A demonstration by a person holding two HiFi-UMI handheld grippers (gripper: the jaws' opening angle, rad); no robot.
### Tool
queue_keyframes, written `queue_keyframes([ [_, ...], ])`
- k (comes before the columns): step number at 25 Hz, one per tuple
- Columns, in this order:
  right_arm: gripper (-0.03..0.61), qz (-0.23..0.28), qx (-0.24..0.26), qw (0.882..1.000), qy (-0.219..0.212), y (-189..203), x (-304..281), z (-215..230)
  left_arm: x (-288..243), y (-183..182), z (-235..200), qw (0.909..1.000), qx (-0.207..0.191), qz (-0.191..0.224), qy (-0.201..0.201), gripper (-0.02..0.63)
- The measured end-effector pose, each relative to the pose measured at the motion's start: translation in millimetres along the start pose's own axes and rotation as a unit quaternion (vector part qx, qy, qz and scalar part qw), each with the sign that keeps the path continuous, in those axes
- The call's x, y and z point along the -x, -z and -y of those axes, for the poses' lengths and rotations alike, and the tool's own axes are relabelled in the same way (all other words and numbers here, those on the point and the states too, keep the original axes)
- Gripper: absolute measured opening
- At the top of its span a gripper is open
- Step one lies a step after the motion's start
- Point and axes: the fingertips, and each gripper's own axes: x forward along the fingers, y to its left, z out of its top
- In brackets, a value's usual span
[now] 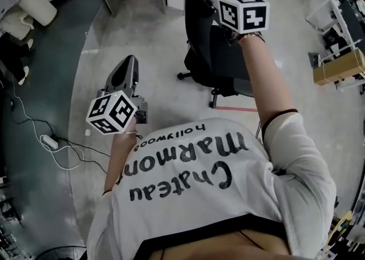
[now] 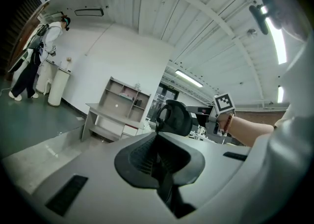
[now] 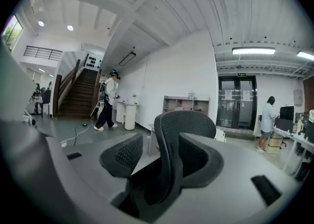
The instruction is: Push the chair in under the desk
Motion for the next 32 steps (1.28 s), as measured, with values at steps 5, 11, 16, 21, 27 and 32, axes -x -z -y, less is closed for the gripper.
queue_keyframes([
  [5,0.204,-0.032,0.045,0.997,0.053,-1,-34,6,13,-5,-31,0.9994,0.013,0.008,-0.03,0.018],
  [11,0.146,-0.027,0.027,0.996,0.083,3,-40,13,19,-3,-42,0.9991,0.018,0.008,-0.038,0.018],
  [16,0.123,-0.026,0.057,0.993,0.096,6,-34,10,25,4,-38,0.9991,0.025,0.003,-0.033,0.018],
  [21,0.118,-0.028,0.066,0.996,0.059,12,-20,5,32,2,-34,0.9988,0.03,0.013,-0.036,0.018],
  [27,0.12,-0.034,0.071,0.997,0.001,23,21,-6,47,-3,-23,0.9989,0.021,0.017,-0.038,0.018],
  [32,0.124,-0.031,0.083,0.995,-0.056,30,65,-13,49,4,-7,0.9991,0.027,0.014,-0.029,0.018],
])
